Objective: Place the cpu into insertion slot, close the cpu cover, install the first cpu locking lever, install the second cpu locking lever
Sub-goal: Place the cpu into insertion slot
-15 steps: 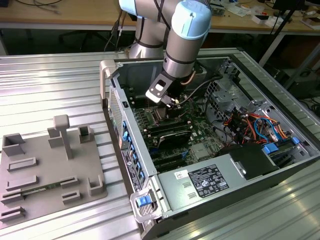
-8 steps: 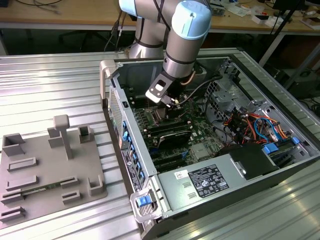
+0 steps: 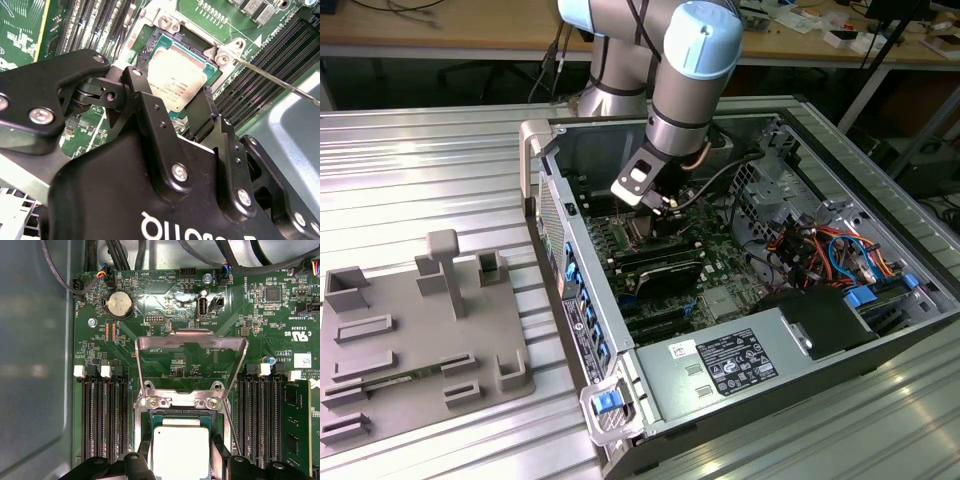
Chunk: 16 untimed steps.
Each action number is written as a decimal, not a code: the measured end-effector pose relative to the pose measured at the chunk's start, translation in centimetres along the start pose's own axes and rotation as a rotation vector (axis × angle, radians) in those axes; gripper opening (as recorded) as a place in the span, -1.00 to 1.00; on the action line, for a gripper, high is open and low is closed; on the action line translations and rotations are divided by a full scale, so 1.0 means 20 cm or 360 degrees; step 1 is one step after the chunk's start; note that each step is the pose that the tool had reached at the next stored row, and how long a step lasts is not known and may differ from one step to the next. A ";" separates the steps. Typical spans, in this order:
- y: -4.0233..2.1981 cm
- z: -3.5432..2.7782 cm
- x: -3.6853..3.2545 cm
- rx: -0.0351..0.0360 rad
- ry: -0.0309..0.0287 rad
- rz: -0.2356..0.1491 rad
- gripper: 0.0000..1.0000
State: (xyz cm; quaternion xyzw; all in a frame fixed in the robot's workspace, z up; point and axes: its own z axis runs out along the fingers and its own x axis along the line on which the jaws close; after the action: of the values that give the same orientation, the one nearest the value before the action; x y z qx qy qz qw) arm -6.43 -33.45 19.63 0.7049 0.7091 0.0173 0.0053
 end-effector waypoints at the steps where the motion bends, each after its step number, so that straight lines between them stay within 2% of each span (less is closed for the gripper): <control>1: 0.001 -0.005 0.000 0.0000 0.00006 0.0000 0.09; 6: 0.018 -0.042 0.000 0.0001 -0.00015 0.0000 0.09; 9: 0.028 -0.043 0.000 0.0004 -0.00029 0.0000 0.09; 13: 0.028 -0.040 0.000 0.0013 -0.00025 -0.0016 0.09; 16: 0.027 -0.034 -0.001 0.0027 -0.00038 -0.0071 0.09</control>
State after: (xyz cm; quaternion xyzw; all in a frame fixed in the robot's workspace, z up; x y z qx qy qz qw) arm -5.90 -33.48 20.34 0.6890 0.7247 0.0103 0.0005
